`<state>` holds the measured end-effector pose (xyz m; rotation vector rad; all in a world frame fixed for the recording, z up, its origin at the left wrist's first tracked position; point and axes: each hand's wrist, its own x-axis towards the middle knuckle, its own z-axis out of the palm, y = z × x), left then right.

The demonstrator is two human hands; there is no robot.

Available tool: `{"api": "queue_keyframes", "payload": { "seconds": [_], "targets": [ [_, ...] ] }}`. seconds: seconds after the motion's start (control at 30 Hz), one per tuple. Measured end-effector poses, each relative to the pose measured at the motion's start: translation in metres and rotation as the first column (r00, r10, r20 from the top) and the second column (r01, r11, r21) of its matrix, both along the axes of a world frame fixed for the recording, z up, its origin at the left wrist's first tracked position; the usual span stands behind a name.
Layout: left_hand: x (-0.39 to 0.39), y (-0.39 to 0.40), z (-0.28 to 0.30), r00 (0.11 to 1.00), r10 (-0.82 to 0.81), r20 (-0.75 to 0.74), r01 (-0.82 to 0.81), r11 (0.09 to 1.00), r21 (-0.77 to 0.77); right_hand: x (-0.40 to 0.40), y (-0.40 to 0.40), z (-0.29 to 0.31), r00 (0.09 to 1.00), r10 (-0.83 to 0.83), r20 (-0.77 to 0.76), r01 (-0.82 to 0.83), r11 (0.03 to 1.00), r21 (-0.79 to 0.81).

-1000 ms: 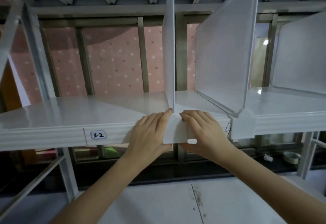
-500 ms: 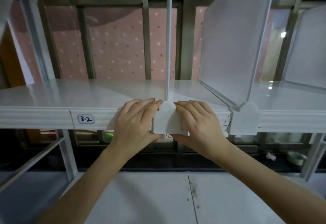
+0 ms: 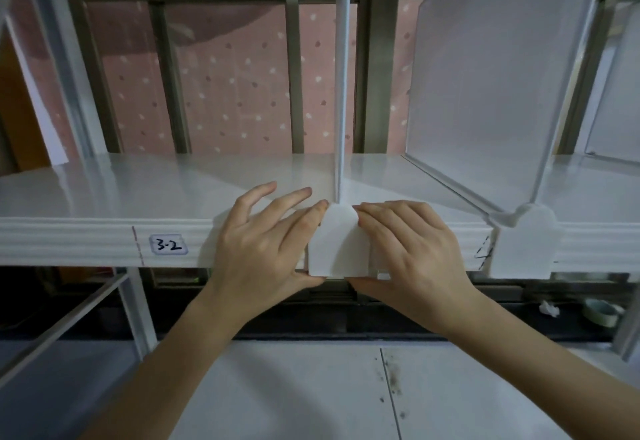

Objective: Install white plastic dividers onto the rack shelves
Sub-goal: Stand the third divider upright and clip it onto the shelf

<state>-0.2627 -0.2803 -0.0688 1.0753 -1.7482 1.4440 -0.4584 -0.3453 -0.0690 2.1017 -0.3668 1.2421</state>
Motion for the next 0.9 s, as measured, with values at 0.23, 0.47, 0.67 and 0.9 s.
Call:
{"api": "queue_keyframes", "payload": {
  "seconds": [0.23, 0.47, 0.67, 0.9],
  "targets": [
    [0.02, 0.007, 0.002, 1.0, -0.003, 0.017, 0.004, 1.0, -0.025, 0.021, 0.006, 0.002, 1.0, 0.017, -0.003, -0.017, 1.0, 0.003],
    [0.051, 0.021, 0.002, 1.0, 0.016, 0.016, -0.016, 0.999, -0.038, 0.054, 0.016, 0.005, 0.998, 0.065, -0.005, -0.065, 0.998, 0.009],
    [0.088, 0.036, 0.003, 1.0, 0.024, -0.003, -0.024, 0.998, -0.052, 0.094, 0.028, 0.005, 0.996, 0.093, -0.007, -0.093, 0.996, 0.016],
    [0.115, 0.046, 0.005, 0.999, -0.042, -0.025, 0.043, 0.996, 0.073, 0.122, 0.036, 0.005, 0.995, 0.098, 0.0, -0.098, 0.995, 0.008]
  ]
}}
